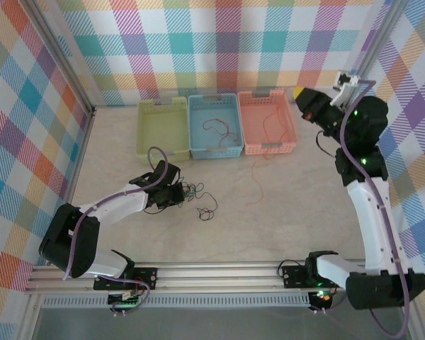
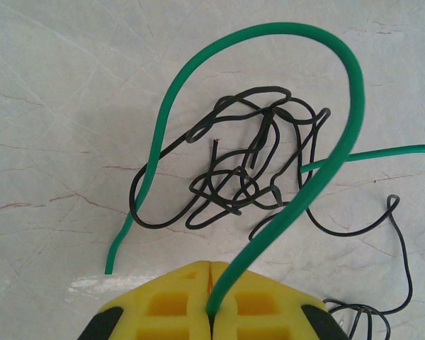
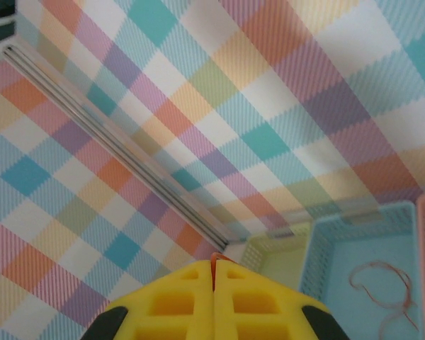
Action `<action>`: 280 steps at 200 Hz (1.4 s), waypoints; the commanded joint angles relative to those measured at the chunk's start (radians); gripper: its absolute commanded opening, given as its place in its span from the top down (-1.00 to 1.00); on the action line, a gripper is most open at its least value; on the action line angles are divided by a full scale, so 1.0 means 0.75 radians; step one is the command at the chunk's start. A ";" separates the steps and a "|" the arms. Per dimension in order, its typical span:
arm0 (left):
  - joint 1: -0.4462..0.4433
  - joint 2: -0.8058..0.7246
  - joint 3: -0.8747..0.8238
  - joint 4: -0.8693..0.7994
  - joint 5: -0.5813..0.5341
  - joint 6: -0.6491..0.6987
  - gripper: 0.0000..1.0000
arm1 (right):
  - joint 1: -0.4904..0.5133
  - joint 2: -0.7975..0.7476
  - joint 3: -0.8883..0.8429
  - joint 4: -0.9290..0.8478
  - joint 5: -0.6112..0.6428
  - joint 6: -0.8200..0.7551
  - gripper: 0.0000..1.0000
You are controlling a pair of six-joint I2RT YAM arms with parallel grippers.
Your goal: Untangle the cables
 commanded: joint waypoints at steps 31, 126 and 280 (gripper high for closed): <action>-0.019 -0.008 0.023 -0.010 -0.020 0.018 1.00 | 0.091 0.284 0.396 0.153 -0.022 0.067 1.00; -0.023 -0.007 0.025 -0.009 -0.022 0.021 1.00 | 0.207 0.985 1.188 0.209 0.049 0.065 1.00; -0.028 -0.038 0.006 0.006 -0.035 0.022 1.00 | 0.415 1.405 0.545 0.451 0.147 -0.349 0.92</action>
